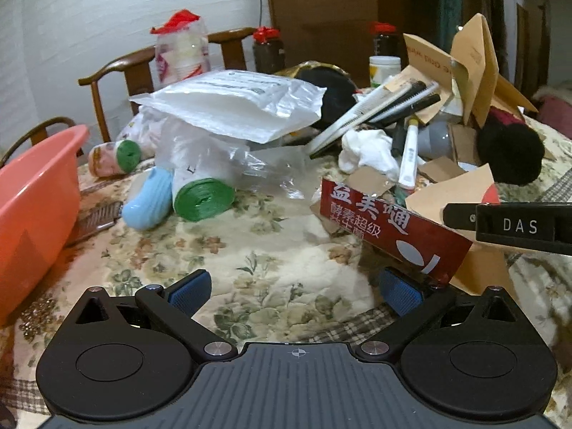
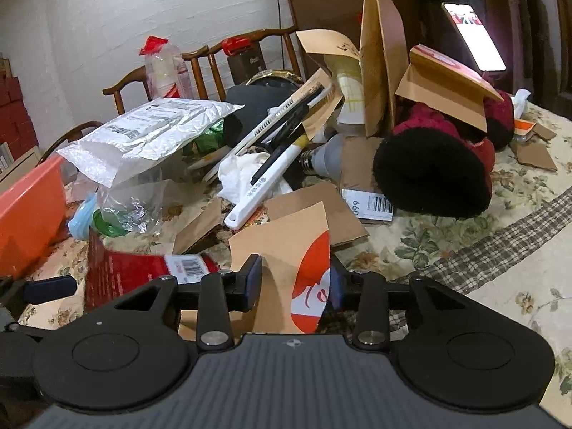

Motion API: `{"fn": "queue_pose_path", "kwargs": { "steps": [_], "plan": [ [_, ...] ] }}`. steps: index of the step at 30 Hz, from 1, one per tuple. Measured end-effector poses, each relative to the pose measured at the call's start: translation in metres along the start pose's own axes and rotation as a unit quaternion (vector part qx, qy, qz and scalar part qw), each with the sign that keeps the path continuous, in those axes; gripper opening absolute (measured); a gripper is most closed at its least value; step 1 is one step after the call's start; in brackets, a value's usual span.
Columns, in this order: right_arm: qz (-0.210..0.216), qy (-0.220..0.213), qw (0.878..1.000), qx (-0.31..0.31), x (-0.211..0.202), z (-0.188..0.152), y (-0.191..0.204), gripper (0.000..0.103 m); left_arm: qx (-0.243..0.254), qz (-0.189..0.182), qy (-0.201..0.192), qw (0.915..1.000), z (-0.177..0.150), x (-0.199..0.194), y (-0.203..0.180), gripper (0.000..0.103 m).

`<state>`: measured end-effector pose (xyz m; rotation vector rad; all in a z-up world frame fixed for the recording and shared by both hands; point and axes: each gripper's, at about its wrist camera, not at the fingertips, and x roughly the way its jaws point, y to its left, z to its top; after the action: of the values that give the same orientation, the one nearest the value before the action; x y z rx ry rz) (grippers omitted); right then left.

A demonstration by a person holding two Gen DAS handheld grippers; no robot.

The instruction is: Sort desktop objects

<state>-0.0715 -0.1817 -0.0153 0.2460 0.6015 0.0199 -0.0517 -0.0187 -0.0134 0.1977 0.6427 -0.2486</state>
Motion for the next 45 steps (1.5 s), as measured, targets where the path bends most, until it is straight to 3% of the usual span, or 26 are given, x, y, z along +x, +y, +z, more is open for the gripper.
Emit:
{"fn": "queue_pose_path", "kwargs": {
  "steps": [3,7,13,19,20,22,24,30,34,35,37,38,39,45],
  "plan": [
    [0.002,0.005,1.000,0.002,0.000,0.000,-0.004,0.041,-0.004,-0.004,0.008,1.0000,0.003,0.000,-0.001,0.103],
    [0.005,0.005,1.000,0.003,0.001,0.000,-0.006,0.039,-0.006,0.004,-0.010,0.9999,0.010,-0.007,-0.002,0.103],
    [-0.001,-0.001,1.000,-0.007,0.001,0.000,-0.003,0.025,0.001,0.029,-0.002,0.9996,0.019,0.012,-0.009,0.102],
    [-0.002,-0.006,1.000,-0.012,-0.002,-0.001,-0.005,0.014,-0.040,-0.006,0.015,0.9991,0.019,0.028,-0.006,0.061],
    [-0.002,-0.007,1.000,-0.016,-0.002,-0.001,-0.005,0.012,-0.042,-0.001,0.008,0.9991,0.019,0.028,-0.006,0.056],
    [0.000,-0.006,1.000,-0.019,-0.004,-0.002,-0.005,0.011,-0.033,0.008,0.007,0.9994,0.020,0.028,-0.006,0.032],
    [0.004,-0.009,1.000,-0.018,-0.006,-0.002,-0.007,0.009,-0.035,0.010,0.005,0.9993,0.021,0.027,-0.003,0.023],
    [0.009,-0.018,1.000,-0.023,-0.010,0.000,-0.006,0.008,-0.033,0.022,-0.009,0.9992,0.024,0.021,0.004,0.001],
    [0.015,-0.030,0.999,-0.042,-0.019,0.001,-0.004,0.008,-0.025,0.031,-0.014,0.9991,0.027,0.021,0.006,0.001],
    [0.022,-0.031,0.998,-0.040,-0.022,0.001,-0.006,0.012,-0.023,0.031,-0.013,0.9992,0.027,0.021,0.006,0.001],
    [0.030,-0.041,0.998,-0.035,-0.030,-0.002,-0.011,0.046,-0.018,0.033,-0.013,0.9992,0.026,0.022,0.005,0.007],
    [0.038,-0.045,0.998,-0.039,-0.034,-0.004,-0.013,0.080,-0.015,0.032,-0.011,0.9993,0.026,0.023,0.004,0.008],
    [0.040,-0.057,0.997,-0.042,-0.039,-0.007,-0.015,0.090,-0.015,0.029,-0.008,0.9994,0.025,0.025,0.004,0.017],
    [0.036,-0.062,0.994,-0.086,-0.052,-0.015,-0.008,0.092,-0.021,0.015,-0.003,0.9996,0.024,0.030,0.000,0.029]
  ]
}}
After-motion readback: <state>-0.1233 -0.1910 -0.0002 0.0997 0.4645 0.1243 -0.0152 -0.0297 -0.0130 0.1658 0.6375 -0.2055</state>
